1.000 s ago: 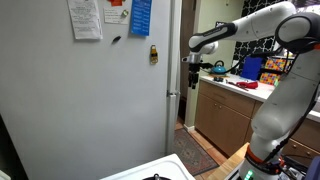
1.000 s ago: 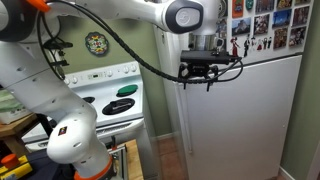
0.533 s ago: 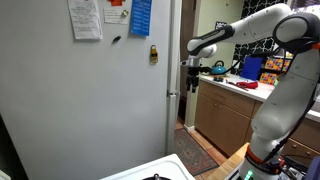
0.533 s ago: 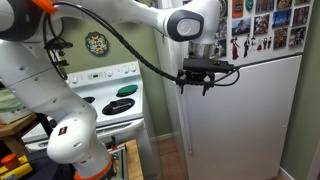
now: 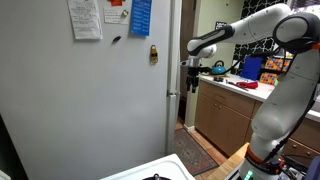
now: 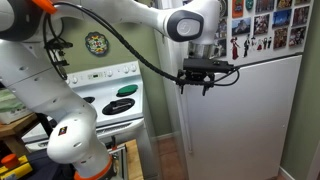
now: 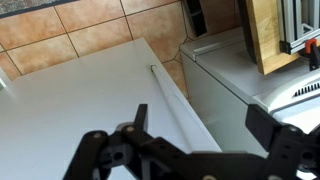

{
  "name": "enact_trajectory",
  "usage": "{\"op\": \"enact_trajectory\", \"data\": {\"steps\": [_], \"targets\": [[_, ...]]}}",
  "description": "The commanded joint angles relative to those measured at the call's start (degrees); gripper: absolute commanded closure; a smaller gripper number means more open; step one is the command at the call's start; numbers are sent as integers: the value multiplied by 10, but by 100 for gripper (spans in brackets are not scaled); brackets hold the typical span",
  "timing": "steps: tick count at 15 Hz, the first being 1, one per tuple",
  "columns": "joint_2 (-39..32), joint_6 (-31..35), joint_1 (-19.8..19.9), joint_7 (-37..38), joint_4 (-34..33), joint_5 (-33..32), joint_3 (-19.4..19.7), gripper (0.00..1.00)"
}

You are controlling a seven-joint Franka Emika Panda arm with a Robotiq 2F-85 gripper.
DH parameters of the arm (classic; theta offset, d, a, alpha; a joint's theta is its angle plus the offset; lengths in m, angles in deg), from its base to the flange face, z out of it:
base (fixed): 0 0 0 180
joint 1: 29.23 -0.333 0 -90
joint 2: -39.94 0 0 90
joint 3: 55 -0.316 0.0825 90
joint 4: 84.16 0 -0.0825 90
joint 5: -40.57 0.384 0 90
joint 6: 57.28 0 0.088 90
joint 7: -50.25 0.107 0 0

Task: Open the bottom refrigerator door

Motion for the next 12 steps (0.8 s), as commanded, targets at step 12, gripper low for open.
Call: {"op": "enact_trajectory", "data": {"steps": [12], "targets": [[-4,9,1,-26,7,13,-6,0]]}}
